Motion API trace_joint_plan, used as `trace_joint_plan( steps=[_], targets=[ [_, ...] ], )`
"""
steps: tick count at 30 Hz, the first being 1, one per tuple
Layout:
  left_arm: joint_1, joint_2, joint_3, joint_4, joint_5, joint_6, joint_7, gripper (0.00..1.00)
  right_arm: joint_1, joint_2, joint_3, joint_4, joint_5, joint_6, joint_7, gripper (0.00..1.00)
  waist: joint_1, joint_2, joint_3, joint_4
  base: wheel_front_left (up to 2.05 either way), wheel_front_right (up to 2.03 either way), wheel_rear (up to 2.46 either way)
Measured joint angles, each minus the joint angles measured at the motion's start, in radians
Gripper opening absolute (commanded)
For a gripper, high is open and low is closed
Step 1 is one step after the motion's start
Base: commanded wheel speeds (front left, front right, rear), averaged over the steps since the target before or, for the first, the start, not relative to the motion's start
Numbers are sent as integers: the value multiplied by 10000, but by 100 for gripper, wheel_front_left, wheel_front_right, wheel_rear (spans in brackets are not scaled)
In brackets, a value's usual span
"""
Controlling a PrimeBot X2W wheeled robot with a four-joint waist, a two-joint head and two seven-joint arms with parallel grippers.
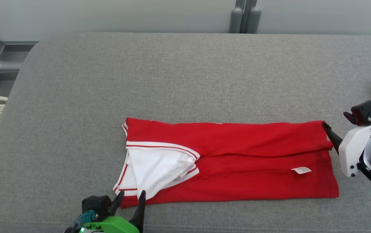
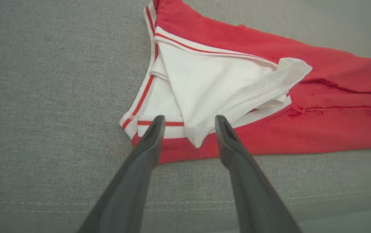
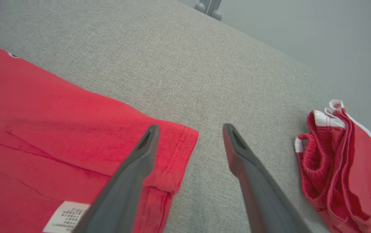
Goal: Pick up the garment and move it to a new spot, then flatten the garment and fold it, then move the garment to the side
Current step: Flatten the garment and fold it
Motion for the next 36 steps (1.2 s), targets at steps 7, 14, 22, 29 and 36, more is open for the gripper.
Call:
trace_joint_plan(
  steps=[7,14,22,29,36],
  targets=[
    [162,115,-105,573,77,-96,-107,100,769,493,-938,-514,-428,0,-148,100,0,0,-340,-108,0,0,0],
    [335,376,721,612,182,157,-1218,100,1877,1572,-2336,-1026,-888,0,-458,100,0,0,-813,-151,0,0,0],
    [695,161,2755,-928,1346,290,-1503,100,2975,3218,-3645,-1664,-1379,-2,-1022,100,0,0,-1316,-191,0,0,0],
    [1312,-282,3877,-1290,2364,-422,-1517,100,3574,4604,-4268,-1814,-1705,-2,-1695,100,0,0,-1644,-215,0,0,0],
    [1522,-625,4567,-857,2803,-1164,-1517,100,3907,5346,-4481,-1726,-1770,-4,-2397,100,0,0,-1859,-288,0,0,0]
  ],
)
